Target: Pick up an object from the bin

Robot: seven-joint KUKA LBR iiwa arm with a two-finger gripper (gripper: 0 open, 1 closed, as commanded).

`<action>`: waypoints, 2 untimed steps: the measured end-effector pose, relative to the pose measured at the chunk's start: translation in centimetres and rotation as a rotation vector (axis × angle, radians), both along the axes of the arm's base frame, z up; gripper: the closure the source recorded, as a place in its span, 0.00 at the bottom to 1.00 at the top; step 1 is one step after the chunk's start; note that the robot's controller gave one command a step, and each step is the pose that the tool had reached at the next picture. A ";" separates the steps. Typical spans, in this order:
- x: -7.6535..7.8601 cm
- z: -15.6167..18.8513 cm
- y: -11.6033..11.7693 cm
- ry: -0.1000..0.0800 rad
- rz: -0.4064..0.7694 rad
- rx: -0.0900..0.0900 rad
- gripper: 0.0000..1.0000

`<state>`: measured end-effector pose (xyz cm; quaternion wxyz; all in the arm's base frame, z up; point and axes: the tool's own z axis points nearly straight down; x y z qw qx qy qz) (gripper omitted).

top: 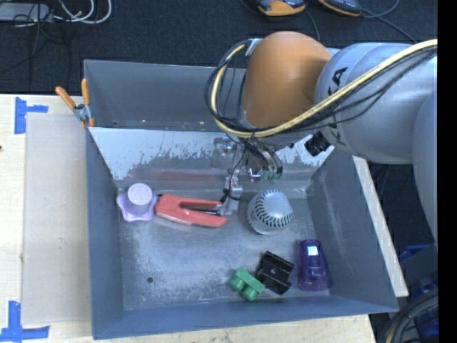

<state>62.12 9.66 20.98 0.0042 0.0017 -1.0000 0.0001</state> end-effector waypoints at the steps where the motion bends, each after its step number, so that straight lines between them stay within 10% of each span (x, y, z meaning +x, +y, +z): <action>1: 0.1 0.5 0.0 -0.008 -0.001 0.001 0.00; 2: -0.7 -4.4 0.3 -0.010 0.023 0.001 0.00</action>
Offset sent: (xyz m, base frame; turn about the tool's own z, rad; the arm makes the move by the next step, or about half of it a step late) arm -0.0186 0.0070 -0.1042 -0.0572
